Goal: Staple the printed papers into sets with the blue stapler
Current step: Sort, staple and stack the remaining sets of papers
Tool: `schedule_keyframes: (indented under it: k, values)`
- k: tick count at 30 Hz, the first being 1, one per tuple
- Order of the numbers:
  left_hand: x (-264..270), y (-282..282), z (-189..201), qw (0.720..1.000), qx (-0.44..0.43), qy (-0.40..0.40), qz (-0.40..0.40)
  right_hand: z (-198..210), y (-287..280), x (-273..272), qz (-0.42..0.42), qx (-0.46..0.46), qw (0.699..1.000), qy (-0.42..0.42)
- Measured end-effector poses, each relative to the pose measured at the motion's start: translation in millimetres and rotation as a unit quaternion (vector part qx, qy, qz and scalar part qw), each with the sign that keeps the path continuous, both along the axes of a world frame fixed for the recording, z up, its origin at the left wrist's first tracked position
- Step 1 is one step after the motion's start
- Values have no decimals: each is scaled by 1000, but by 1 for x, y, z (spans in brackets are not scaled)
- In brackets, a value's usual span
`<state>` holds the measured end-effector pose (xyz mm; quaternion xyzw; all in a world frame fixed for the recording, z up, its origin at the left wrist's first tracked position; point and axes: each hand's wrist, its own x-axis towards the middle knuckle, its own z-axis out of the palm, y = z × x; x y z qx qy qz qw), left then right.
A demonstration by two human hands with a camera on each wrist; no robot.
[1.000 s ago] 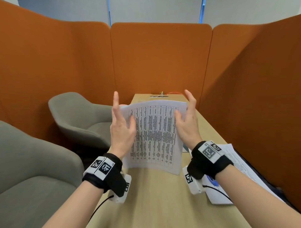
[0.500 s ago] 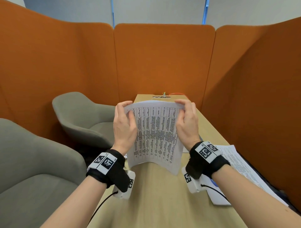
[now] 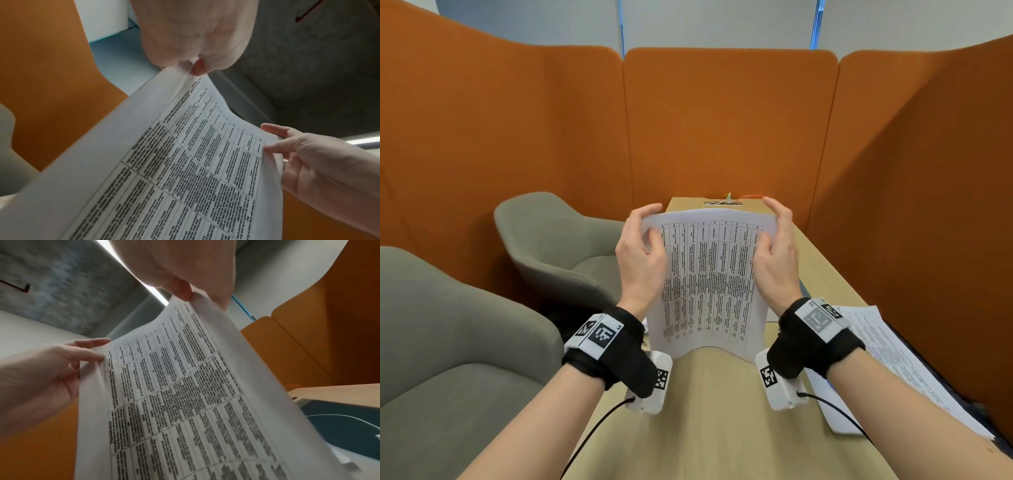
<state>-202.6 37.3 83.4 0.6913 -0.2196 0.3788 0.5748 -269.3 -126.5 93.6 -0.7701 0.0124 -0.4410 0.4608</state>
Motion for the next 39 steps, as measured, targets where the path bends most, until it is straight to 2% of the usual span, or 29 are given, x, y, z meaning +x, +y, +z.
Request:
schedule_keyframes:
  k: [3, 7, 9, 12, 16, 21, 23, 26, 29, 31, 33, 36, 39]
  values:
    - [-3, -2, 0, 996, -60, 59, -30, -2, 1, 0, 9, 40, 999, -17]
    - [-4, -3, -4, 977, -133, 144, -87, -16, -5, 4, 54, 182, 980, 58]
    - [-1, -4, -8, 968, -146, 177, -98, -22, -6, 3, 70, 222, 969, 88]
    - [0, -6, -21, 969, -119, 194, -91, -31, -7, 2, 83, 232, 963, 108]
    - [-6, -10, -41, 979, -64, 180, -78, -45, -5, 2, 87, 242, 957, 132]
    - [-5, -5, -29, 980, -43, 173, -84, -38, -16, 1, 51, 175, 973, 139]
    - [-3, -2, -32, 968, -20, 222, -112, -38, -27, -4, 54, 147, 970, 188]
    - [-1, 1, -54, 931, 37, 333, -145, -66, -37, -16, 69, 176, 933, 307]
    - [-1, 0, -86, 869, 89, 448, -188, -105, -39, -30, 80, 201, 901, 377]
    - [-3, -1, -95, 832, 74, 514, -194, -120, -39, -38, 89, 199, 892, 396]
    - [-1, -3, -98, 824, 69, 537, -169, -128, -39, -41, 80, 197, 888, 409]
    - [2, -8, -102, 834, 50, 538, -114, -134, -37, -45, 82, 205, 878, 424]
    - [13, -12, -120, 836, 18, 539, -98, -136, -37, -48, 84, 202, 880, 423]
